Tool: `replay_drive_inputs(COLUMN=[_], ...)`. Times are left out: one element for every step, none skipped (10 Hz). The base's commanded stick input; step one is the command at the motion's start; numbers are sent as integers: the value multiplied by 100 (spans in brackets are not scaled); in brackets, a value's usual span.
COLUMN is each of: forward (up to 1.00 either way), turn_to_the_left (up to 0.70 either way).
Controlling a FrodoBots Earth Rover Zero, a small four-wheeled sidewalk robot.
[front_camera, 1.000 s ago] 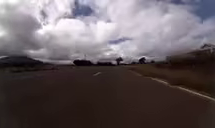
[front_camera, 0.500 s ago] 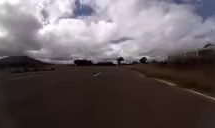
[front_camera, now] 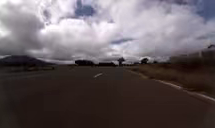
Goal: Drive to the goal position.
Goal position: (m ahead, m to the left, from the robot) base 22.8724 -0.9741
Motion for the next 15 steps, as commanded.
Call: replay_drive_inputs(forward=[70, 70, 70, 70, 70, 70, 70, 70, 70, 70, 70, 70, 70, 70, 70], turn_to_the_left=[-35, -35, 0, 0, 0, 0, 0, 0, 0, 0, 0, 0, 0, 0, 0])
